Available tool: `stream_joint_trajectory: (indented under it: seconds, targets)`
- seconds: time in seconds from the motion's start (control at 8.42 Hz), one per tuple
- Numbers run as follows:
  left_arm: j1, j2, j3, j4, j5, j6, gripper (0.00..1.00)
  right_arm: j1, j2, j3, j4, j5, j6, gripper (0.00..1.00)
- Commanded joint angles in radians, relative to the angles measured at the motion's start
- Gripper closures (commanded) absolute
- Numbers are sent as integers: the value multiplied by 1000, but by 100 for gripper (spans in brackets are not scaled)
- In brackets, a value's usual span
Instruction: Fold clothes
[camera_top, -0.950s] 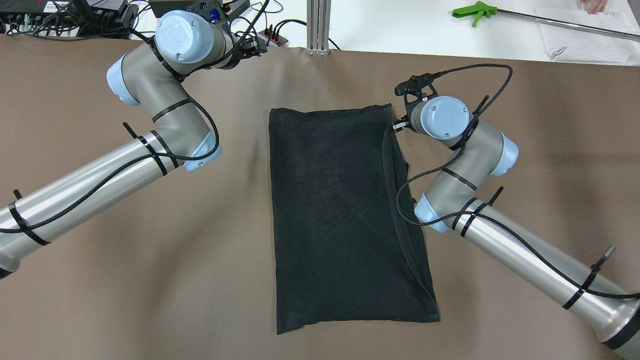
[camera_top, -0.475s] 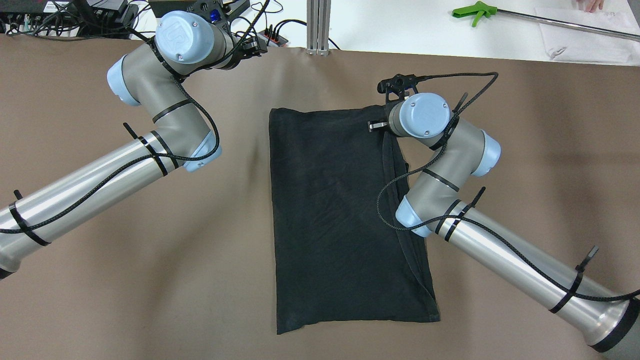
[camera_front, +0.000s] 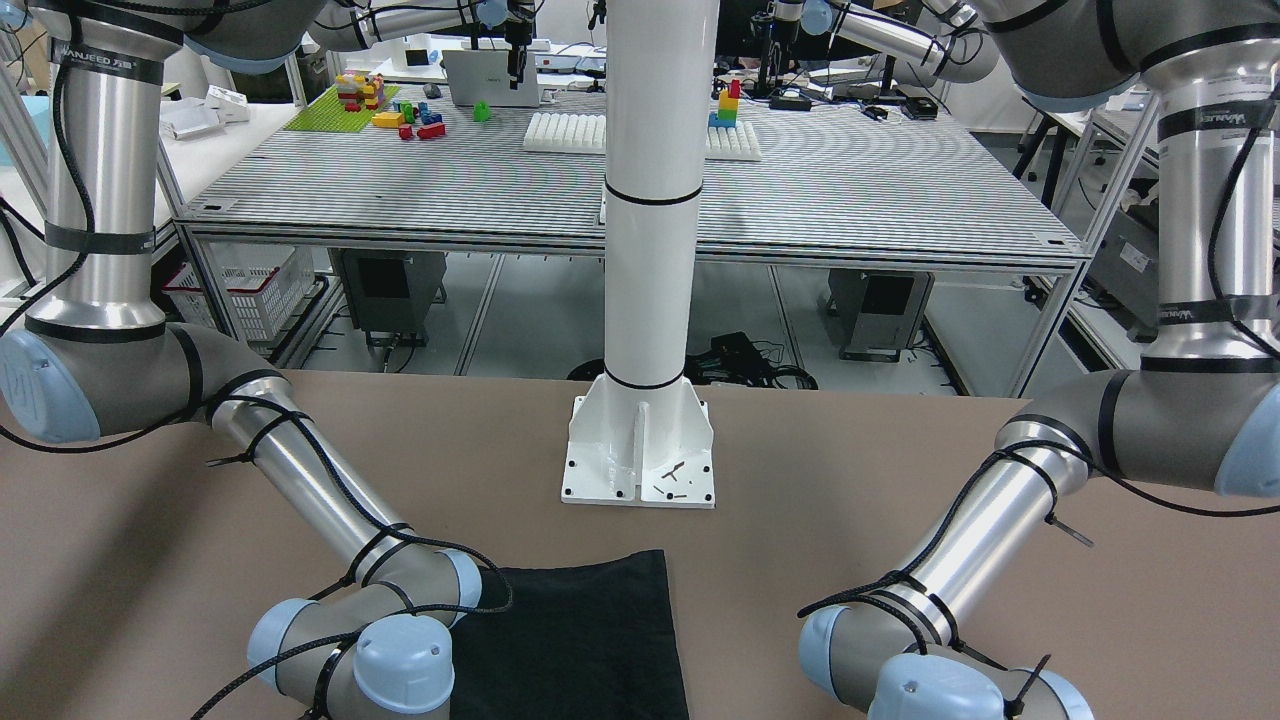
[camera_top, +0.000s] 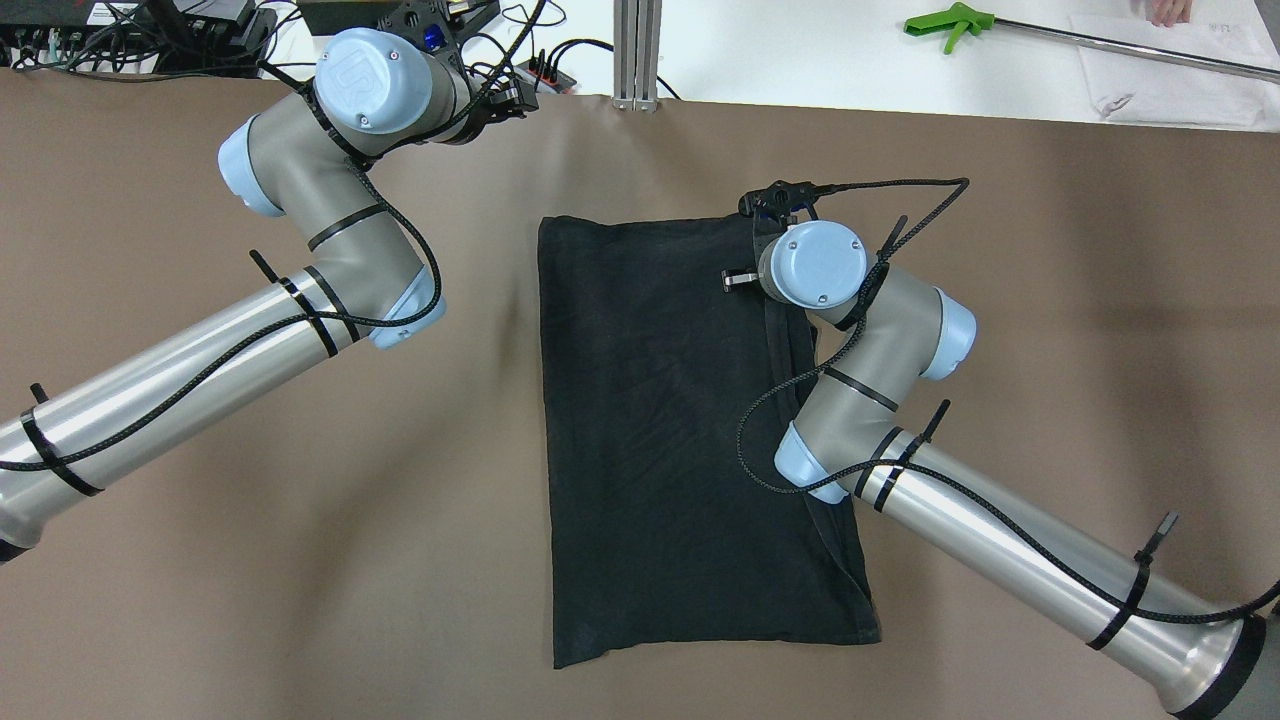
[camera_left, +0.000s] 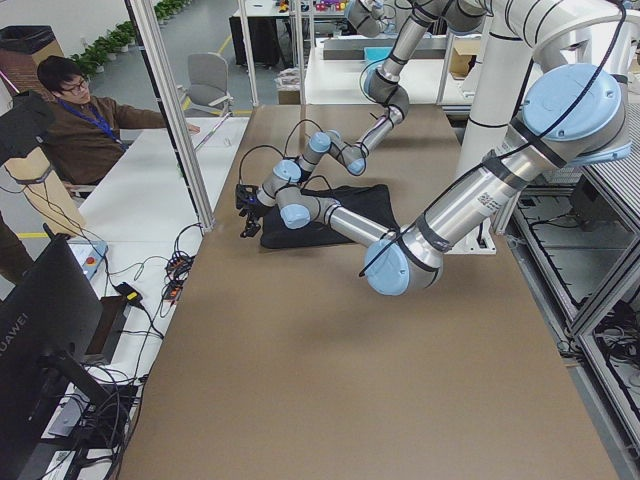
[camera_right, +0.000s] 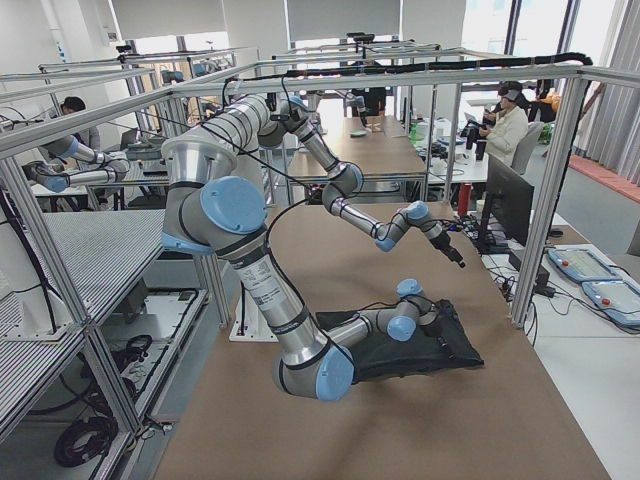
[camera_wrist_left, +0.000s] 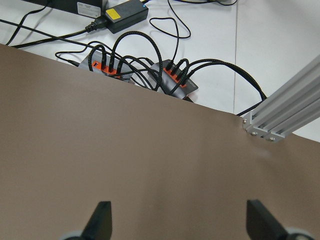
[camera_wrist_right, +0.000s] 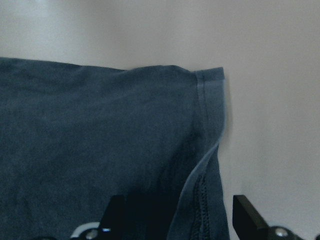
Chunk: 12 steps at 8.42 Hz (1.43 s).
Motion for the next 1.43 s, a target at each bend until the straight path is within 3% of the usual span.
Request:
stream_joint_trajectory:
  seconds: [0.0, 0.36, 0.48, 0.95, 1.07, 1.19, 1.31]
  targets:
    - [3, 0, 1, 0, 0, -1, 5, -1, -33, 47, -29, 3, -14, 50]
    - [4, -1, 5, 3, 2, 6, 5, -1, -56, 54, -29, 5, -19, 94]
    - [4, 0, 5, 3, 2, 7, 5, -1, -61, 67, -31, 6, -35, 100]
    - [4, -1, 5, 5, 3, 12, 5, 28, -137, 117, -17, 9, -240, 99]
    - [4, -3, 5, 3, 3, 10, 5, 30, -136, 117, -18, 9, -238, 62]
    - [4, -3, 5, 4, 5, 10, 5, 32, -135, 117, -20, 11, -238, 6]
    - [4, -1, 5, 5, 5, 12, 5, 41, -132, 117, -23, 52, -236, 5]
